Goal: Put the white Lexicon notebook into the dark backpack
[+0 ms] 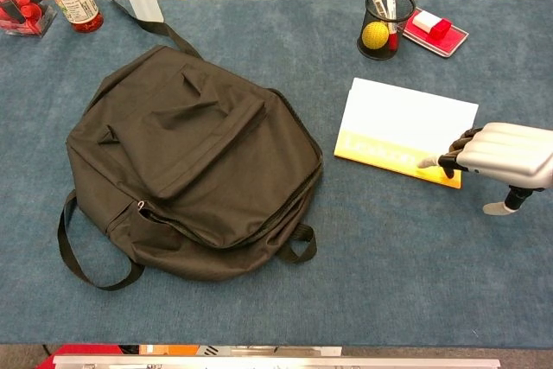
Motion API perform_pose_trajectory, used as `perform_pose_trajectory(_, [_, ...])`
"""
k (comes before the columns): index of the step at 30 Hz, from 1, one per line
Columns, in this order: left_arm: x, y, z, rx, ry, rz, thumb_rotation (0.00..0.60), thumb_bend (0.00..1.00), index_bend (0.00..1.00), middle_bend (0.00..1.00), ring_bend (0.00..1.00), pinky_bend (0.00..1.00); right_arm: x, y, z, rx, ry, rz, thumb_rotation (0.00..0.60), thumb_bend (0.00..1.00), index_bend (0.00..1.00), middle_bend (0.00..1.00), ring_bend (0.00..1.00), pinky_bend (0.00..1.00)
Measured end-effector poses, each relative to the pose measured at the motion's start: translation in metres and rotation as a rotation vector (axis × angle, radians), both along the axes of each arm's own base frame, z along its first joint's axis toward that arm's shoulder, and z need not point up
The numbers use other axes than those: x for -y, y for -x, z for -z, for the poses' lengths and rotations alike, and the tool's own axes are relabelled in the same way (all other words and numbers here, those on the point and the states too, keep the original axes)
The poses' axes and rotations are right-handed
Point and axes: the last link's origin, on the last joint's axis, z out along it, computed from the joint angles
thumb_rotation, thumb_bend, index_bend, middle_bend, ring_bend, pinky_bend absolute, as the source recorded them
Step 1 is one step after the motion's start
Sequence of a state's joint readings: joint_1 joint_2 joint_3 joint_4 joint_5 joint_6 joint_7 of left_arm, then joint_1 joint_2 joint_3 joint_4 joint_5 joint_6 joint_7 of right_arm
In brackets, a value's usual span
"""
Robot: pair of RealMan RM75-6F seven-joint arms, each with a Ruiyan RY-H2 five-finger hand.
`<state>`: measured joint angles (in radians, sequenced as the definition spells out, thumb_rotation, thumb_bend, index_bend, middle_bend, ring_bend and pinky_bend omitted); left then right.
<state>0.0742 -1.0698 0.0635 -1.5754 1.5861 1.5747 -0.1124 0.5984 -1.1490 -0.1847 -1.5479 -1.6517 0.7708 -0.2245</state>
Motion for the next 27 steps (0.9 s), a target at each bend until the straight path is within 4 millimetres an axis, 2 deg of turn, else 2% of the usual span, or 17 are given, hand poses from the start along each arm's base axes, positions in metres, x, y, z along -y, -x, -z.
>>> perform_pose_trajectory(6, [0.001, 0.000, 0.000, 0.000, 0.000, 0.002, 0.600, 0.27, 0.23, 0.28, 0.27, 0.28, -0.012, -0.007, 0.004, 0.017, -0.053, -0.030, 0.600, 0.17, 0.13, 0.37, 0.25, 0.22])
perform_pose_trajectory(11, [0.002, 0.001, 0.000, 0.001, -0.001, -0.001, 0.600, 0.27, 0.23, 0.28, 0.27, 0.28, -0.013, -0.007, 0.005, 0.009, -0.060, -0.044, 0.600, 0.17, 0.13, 0.37, 0.25, 0.22])
perform_pose_trajectory(22, [0.002, 0.001, 0.000, 0.004, -0.001, 0.002, 0.600, 0.27, 0.23, 0.28, 0.27, 0.28, 0.001, 0.004, 0.001, -0.051, -0.003, -0.053, 0.600, 0.17, 0.13, 0.37, 0.25, 0.22])
perform_pose_trajectory(27, [0.003, 0.002, -0.001, 0.006, -0.003, 0.000, 0.600, 0.27, 0.23, 0.28, 0.27, 0.28, 0.015, 0.014, -0.005, -0.082, 0.054, -0.025, 0.600, 0.17, 0.13, 0.37, 0.25, 0.22])
